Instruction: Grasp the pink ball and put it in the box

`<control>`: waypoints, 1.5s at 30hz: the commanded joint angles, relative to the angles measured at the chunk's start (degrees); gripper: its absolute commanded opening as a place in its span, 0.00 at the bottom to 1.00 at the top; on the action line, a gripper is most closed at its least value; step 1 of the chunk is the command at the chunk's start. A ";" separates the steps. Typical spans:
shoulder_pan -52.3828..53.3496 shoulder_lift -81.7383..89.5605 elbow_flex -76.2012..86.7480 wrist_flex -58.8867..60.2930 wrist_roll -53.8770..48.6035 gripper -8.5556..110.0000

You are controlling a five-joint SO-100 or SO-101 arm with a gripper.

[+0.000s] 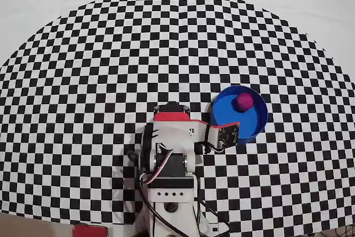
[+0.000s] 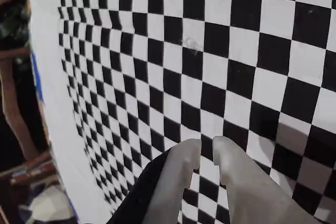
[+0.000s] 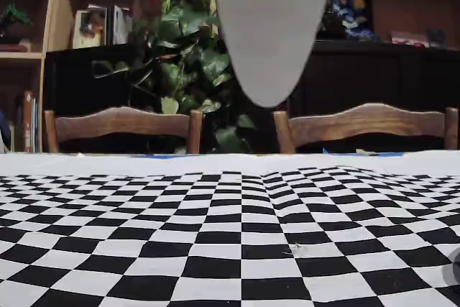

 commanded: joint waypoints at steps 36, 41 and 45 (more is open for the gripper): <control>0.53 0.97 5.62 0.35 -4.92 0.08; 0.53 0.97 5.62 0.35 -4.92 0.08; 0.53 0.97 5.62 0.35 -4.92 0.08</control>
